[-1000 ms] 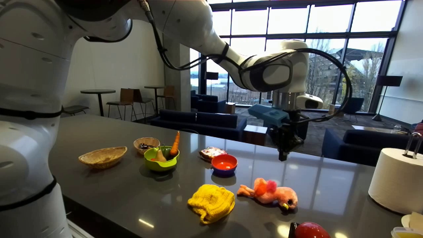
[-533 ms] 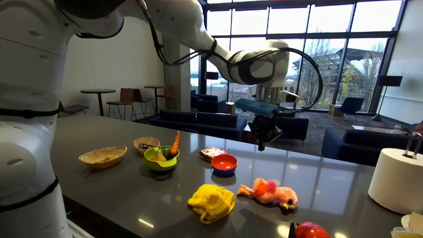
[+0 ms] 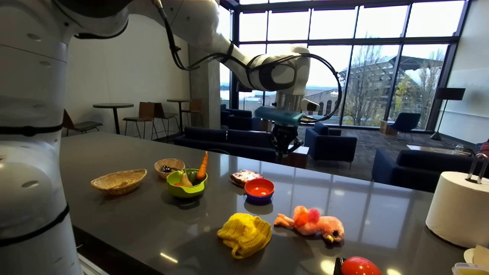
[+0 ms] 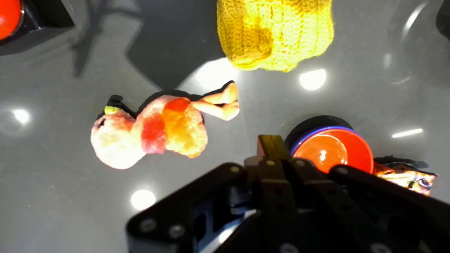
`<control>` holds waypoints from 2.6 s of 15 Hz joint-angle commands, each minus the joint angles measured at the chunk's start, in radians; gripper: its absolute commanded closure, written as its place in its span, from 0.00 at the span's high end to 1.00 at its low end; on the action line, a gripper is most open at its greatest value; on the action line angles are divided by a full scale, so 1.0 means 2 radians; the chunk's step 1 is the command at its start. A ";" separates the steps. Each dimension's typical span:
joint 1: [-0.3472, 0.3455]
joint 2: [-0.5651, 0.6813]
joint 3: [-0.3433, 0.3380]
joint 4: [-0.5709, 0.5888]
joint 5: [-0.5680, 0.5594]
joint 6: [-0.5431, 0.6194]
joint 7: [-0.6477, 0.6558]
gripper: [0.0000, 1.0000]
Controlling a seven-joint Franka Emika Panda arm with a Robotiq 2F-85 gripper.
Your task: Press on the big orange button
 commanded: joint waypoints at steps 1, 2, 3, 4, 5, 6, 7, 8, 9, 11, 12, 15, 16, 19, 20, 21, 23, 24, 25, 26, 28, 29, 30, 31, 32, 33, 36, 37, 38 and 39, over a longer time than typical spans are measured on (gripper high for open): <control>0.017 -0.041 0.005 -0.040 -0.001 -0.002 -0.022 0.00; 0.021 -0.046 0.007 -0.049 -0.004 -0.001 -0.026 0.00; 0.026 -0.053 0.008 -0.058 -0.005 0.001 -0.033 0.00; 0.029 -0.057 0.008 -0.066 -0.006 0.004 -0.041 0.00; 0.032 -0.064 0.009 -0.074 -0.004 0.004 -0.050 0.00; 0.036 -0.071 0.010 -0.085 -0.006 0.008 -0.063 0.00; 0.040 -0.078 0.011 -0.095 -0.007 0.010 -0.070 0.00; 0.044 -0.084 0.011 -0.102 -0.005 0.011 -0.067 0.00; 0.048 -0.091 0.011 -0.111 -0.007 0.016 -0.062 0.00; 0.058 -0.103 0.012 -0.126 -0.009 0.020 -0.042 0.00; 0.062 -0.108 0.013 -0.132 -0.008 0.019 -0.038 0.00; 0.076 -0.121 0.017 -0.147 -0.006 0.012 -0.020 0.00; 0.080 -0.126 0.018 -0.152 -0.007 0.012 -0.014 0.00; 0.092 -0.141 0.023 -0.162 -0.010 0.005 0.019 0.00; 0.095 -0.144 0.024 -0.162 -0.004 -0.005 0.032 0.00; 0.098 -0.149 0.026 -0.163 -0.006 -0.006 0.050 0.00; 0.105 -0.158 0.029 -0.168 -0.006 -0.010 0.059 0.00; 0.107 -0.166 0.029 -0.174 -0.006 -0.004 0.054 0.00; 0.110 -0.172 0.030 -0.180 -0.006 0.000 0.047 0.00; 0.112 -0.177 0.030 -0.184 -0.010 0.003 0.044 0.00; 0.115 -0.186 0.031 -0.192 -0.021 0.005 0.042 0.00; 0.117 -0.190 0.032 -0.195 -0.031 0.008 0.045 0.00; 0.118 -0.194 0.031 -0.197 -0.035 0.008 0.044 0.00; 0.118 -0.197 0.031 -0.199 -0.039 0.008 0.042 0.00; 0.119 -0.198 0.031 -0.200 -0.047 0.011 0.043 0.00; 0.119 -0.200 0.031 -0.200 -0.054 0.010 0.044 0.00; 0.119 -0.184 0.027 -0.185 -0.051 0.001 0.043 0.07; 0.120 -0.186 0.027 -0.185 -0.053 0.001 0.043 0.12; 0.120 -0.187 0.027 -0.186 -0.053 0.001 0.043 0.20; 0.120 -0.188 0.027 -0.186 -0.053 0.001 0.043 0.25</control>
